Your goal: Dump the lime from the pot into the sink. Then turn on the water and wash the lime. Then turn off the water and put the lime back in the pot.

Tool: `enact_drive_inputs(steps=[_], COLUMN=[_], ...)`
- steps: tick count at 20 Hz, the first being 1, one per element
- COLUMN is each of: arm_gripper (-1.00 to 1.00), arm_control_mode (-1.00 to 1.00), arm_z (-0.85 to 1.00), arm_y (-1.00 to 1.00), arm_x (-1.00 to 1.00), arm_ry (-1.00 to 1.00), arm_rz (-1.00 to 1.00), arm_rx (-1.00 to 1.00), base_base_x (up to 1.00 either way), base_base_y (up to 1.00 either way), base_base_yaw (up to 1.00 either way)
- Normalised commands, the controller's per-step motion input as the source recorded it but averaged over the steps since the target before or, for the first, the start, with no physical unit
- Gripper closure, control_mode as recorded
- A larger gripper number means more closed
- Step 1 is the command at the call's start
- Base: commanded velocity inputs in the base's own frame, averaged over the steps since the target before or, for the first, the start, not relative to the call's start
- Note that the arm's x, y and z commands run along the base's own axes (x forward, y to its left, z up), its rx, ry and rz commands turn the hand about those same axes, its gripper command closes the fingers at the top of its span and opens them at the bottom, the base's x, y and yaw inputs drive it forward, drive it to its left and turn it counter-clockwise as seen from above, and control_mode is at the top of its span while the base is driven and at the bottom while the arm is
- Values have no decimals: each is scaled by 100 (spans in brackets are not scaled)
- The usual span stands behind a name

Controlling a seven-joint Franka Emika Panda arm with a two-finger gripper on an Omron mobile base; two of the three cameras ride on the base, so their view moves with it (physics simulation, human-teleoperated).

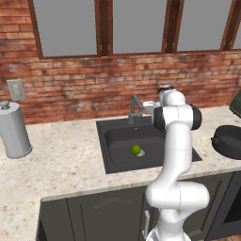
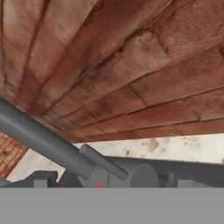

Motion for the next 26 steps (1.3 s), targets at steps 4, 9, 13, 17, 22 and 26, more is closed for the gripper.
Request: enact_drive_inputs(steps=[4,9,13,17,22,26], arm_gripper=[-100,-100,-100,-100,-100,100], arm_control_mode=[-100,-100,-100,-100,-100,-100], arm_z=[-7,-10,-13,-16,-23,-32], arm_y=[1,1,0,0,6,14], arm_x=[29,31,27,23,18,17], arm_ry=[0,0,0,0,0,0], arm_rz=[0,0,0,0,0,0], arm_rx=[0,0,0,0,0,0], base_base_x=[0,0,0,0,0,0], base_base_y=[0,0,0,0,0,0], base_base_yaw=[0,0,0,0,0,0])
